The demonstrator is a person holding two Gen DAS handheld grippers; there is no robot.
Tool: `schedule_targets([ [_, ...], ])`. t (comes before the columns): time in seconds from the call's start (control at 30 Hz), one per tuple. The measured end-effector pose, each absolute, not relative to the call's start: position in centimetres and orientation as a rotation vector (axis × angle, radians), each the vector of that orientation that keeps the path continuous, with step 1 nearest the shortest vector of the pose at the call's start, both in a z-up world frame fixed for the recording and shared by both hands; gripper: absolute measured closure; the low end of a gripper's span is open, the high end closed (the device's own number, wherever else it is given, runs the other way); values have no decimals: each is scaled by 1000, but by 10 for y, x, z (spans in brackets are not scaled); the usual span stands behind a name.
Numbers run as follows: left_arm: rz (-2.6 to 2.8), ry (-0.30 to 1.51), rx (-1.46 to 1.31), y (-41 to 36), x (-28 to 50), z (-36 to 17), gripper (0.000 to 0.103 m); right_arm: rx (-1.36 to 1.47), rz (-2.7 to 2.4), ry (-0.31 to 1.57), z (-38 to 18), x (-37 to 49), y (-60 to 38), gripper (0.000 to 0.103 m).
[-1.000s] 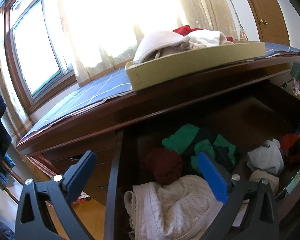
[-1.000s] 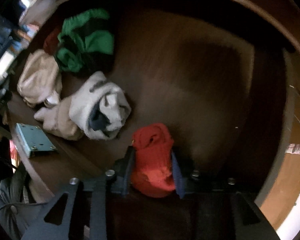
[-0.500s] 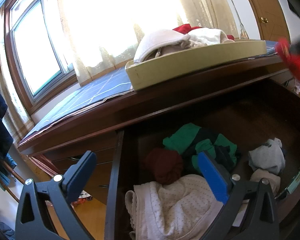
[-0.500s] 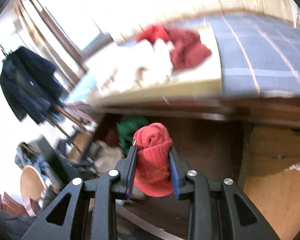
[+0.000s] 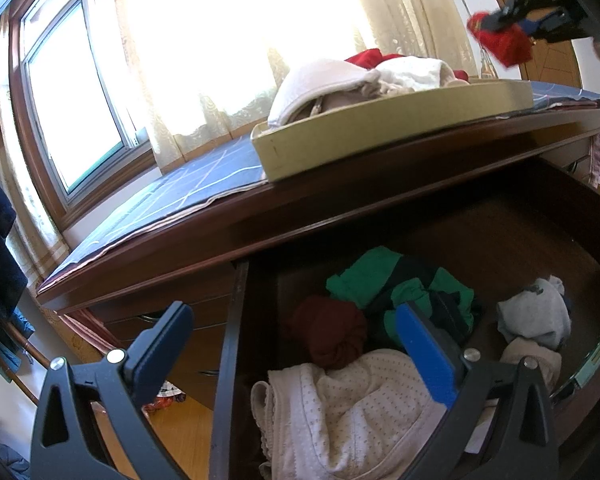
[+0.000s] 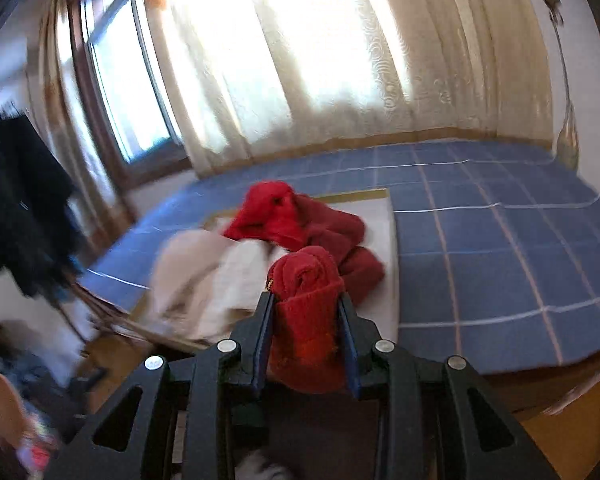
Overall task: Take underwear out of drawer
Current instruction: 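Lift the red underwear to the tray and open the right gripper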
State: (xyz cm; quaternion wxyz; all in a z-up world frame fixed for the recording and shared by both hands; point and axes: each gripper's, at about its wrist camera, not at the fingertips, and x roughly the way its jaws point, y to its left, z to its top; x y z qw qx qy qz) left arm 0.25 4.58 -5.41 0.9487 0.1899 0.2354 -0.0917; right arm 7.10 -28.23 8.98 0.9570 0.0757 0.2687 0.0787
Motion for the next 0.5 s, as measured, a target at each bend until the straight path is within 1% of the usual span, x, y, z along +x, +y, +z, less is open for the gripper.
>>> schedule_targets([
  [0.2,-188,479,386,46,2,-54,0,118,115,595,61,102,-277,70],
  [0.4,-187,479,386,46,3,-54,0,150,84,650,43,117,-280,70],
  [0.5,-187,479,387,46,3,-54,0,146,84,642,41,120,-280,70],
])
